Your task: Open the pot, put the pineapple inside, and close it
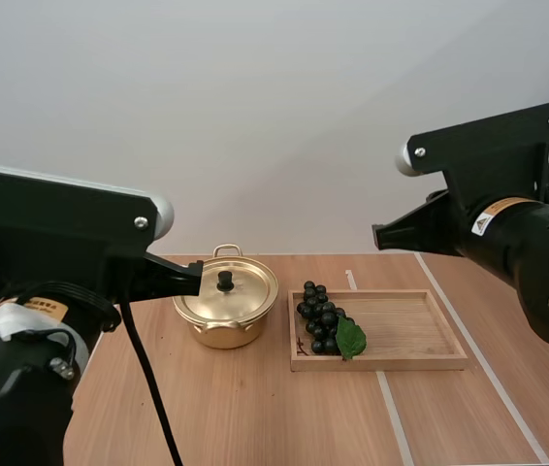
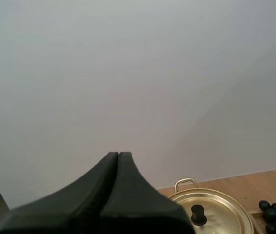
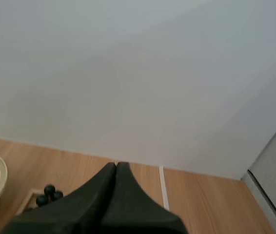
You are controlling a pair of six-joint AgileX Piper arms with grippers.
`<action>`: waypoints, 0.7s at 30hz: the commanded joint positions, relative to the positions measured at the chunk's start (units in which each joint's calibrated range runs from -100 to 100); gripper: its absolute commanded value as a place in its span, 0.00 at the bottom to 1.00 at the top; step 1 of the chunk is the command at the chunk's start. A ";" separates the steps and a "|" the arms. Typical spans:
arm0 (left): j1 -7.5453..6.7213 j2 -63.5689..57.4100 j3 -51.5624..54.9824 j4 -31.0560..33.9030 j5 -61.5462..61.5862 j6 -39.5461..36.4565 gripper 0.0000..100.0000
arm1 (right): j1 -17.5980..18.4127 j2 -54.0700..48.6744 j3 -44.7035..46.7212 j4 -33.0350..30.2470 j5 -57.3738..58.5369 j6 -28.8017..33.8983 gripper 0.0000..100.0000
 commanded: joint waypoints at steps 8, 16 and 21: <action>-6.55 -3.62 7.42 6.80 -3.24 -4.85 0.00 | -0.65 -5.75 12.31 2.43 -3.38 -8.01 0.00; -4.93 -4.82 15.91 8.12 -8.33 -4.85 0.00 | 0.48 -25.00 32.20 12.08 -41.91 -7.51 0.00; -3.03 -4.82 20.54 9.23 -8.49 -4.85 0.00 | 4.82 -26.84 39.22 13.16 -55.56 -7.51 0.00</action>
